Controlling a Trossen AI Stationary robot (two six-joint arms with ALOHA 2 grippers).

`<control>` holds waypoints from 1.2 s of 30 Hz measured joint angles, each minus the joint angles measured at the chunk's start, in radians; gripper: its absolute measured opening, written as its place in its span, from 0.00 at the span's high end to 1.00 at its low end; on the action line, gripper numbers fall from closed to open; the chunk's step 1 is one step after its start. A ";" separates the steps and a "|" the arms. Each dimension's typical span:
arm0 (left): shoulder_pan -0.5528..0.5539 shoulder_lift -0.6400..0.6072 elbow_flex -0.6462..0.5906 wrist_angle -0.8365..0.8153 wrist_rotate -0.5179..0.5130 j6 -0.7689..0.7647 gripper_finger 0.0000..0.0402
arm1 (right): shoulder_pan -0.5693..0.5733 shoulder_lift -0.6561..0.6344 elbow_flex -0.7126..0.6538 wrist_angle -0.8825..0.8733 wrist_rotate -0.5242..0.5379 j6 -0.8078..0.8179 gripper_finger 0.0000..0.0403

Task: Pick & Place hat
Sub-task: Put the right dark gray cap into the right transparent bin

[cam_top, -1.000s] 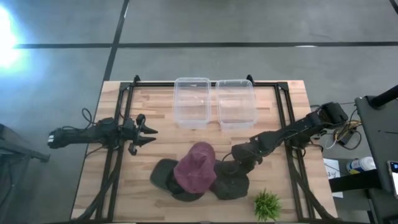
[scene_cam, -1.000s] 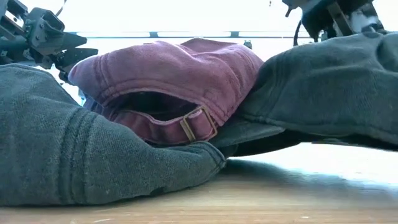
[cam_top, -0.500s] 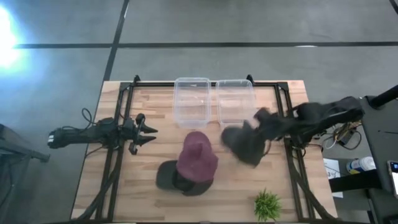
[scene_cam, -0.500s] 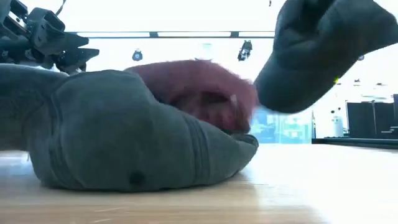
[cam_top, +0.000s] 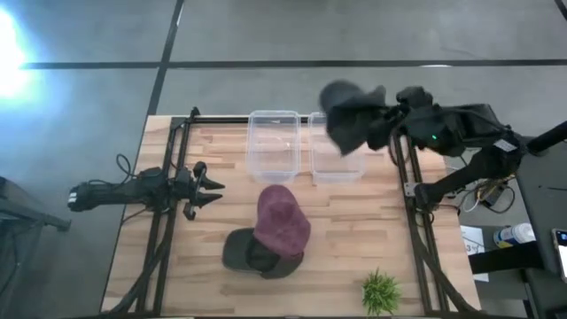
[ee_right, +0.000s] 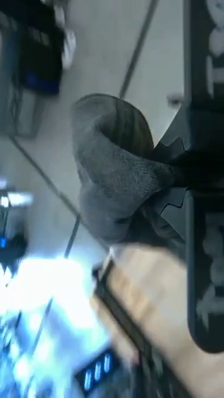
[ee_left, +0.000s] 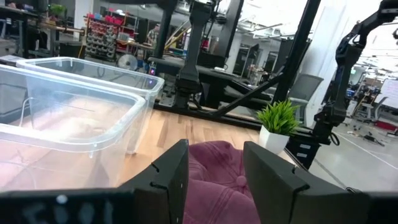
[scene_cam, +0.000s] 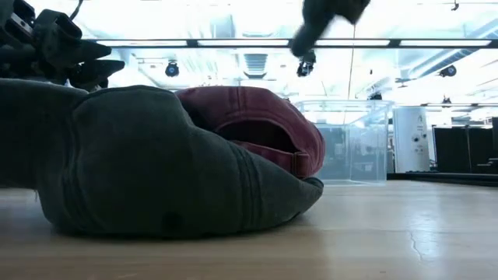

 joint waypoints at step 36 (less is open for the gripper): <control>0.000 0.000 0.000 0.004 0.001 -0.806 0.63 | -0.327 0.215 -0.510 0.342 -0.641 -0.123 0.64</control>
